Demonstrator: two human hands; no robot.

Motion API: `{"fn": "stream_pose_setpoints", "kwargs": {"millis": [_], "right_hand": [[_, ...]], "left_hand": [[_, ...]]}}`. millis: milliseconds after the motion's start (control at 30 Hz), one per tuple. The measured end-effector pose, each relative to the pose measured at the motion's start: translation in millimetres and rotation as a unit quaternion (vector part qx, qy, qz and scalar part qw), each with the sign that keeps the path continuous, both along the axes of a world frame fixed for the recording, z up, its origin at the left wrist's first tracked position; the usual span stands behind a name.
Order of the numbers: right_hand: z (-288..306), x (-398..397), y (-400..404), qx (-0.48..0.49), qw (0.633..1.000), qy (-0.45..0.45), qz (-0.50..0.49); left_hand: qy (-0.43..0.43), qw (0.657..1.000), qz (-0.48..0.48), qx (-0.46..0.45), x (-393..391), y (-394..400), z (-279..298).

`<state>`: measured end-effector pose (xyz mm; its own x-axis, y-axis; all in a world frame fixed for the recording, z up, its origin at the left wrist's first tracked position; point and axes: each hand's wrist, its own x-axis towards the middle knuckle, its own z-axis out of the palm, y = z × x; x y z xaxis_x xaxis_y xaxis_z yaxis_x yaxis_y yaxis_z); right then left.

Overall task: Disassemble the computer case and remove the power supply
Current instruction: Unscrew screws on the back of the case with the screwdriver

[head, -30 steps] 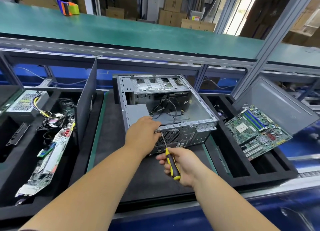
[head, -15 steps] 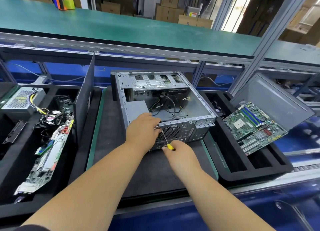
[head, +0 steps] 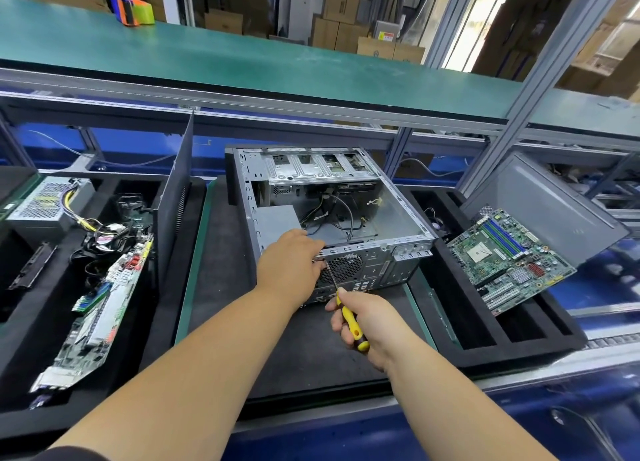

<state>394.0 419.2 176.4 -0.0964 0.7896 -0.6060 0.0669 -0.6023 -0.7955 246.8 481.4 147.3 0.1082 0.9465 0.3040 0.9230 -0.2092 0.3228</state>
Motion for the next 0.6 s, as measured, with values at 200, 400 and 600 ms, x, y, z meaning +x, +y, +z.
{"fn": "stream_pose_setpoints", "kwargs": {"millis": [200,400,600], "right_hand": [[1.8,-1.7,-5.0,0.229,0.798,-0.529,0.176],[-0.4,4.0,4.3,0.173,0.918,-0.337,0.113],[0.2,14.6,3.2,-0.119,0.980,0.162,-0.018]], "left_hand": [[0.005,1.000,0.002,-0.002,-0.5,0.2,-0.3],[0.003,1.000,0.004,0.004,-0.6,0.3,-0.6],[0.002,1.000,0.001,0.005,-1.2,0.9,-1.9]]}}
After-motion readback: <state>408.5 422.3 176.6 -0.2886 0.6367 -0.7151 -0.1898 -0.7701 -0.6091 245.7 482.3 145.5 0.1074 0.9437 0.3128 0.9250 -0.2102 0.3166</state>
